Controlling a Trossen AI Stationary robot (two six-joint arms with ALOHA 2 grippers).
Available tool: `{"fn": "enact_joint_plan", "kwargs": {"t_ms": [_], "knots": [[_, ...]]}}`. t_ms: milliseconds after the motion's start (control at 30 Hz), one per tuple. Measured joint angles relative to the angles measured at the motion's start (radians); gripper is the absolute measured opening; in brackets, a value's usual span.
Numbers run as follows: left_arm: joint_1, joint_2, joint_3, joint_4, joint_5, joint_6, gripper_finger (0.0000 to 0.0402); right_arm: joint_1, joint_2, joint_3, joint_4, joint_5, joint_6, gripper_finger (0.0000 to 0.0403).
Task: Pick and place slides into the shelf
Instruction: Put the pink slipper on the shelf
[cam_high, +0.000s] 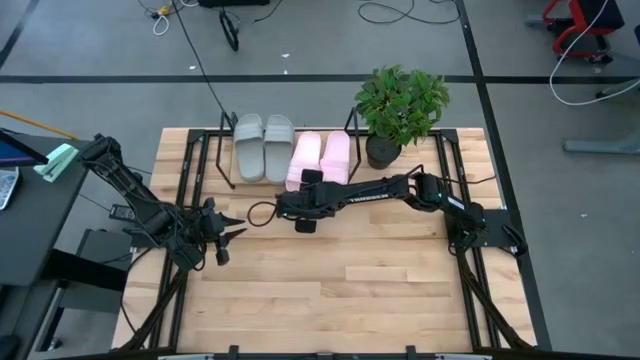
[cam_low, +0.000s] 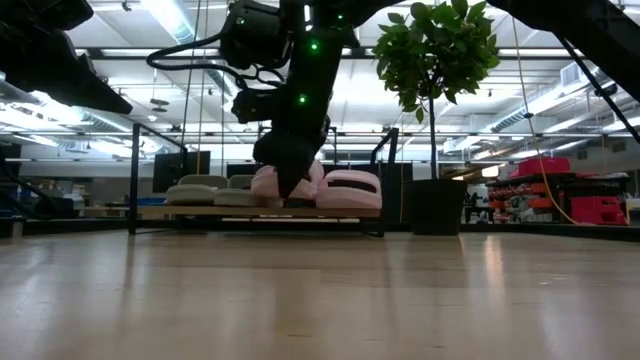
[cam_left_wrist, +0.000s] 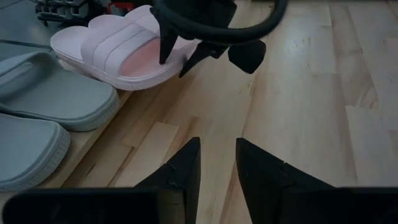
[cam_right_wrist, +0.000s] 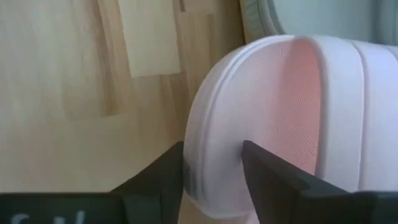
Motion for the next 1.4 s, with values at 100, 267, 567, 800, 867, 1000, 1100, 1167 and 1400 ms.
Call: {"fn": "enact_joint_plan", "kwargs": {"t_ms": [100, 267, 567, 800, 867, 1000, 1100, 1167, 1400], "knots": [[0.000, 0.000, 0.000, 0.000, 0.000, 0.000, 0.0107, 0.009, -0.008, 0.000, -0.008, 0.043, -0.001, 0.0145], [0.000, 0.000, 0.000, 0.000, 0.000, 0.000, 0.0107, 0.011, -0.023, 0.002, -0.017, 0.059, -0.001, 0.0098], [0.000, 0.000, 0.000, 0.000, 0.000, 0.000, 0.0107, 0.011, -0.026, 0.004, -0.077, 0.042, -0.028, 0.0037], [0.000, 0.000, 0.000, 0.000, 0.000, 0.000, 0.0107, 0.006, -0.028, 0.004, -0.087, 0.002, -0.081, 0.0046], [0.000, 0.000, 0.000, 0.000, 0.000, 0.000, 0.0107, 0.002, -0.028, 0.005, -0.086, -0.026, -0.087, 0.0053], [0.000, 0.000, 0.000, 0.000, 0.000, 0.000, 0.0107, -0.005, -0.028, 0.005, -0.088, -0.079, -0.127, 0.0052], [0.000, 0.000, 0.000, 0.000, 0.005, 0.000, 0.0107, -0.007, -0.028, 0.005, -0.089, -0.072, -0.153, 0.0049], [0.000, 0.000, 0.000, 0.000, 0.009, 0.000, 0.0107, -0.008, -0.028, 0.005, -0.089, -0.055, -0.157, 0.0051], [0.000, 0.000, 0.000, 0.000, 0.010, -0.001, 0.0107, -0.017, -0.028, 0.004, -0.088, -0.039, -0.158, 0.0088]]}}
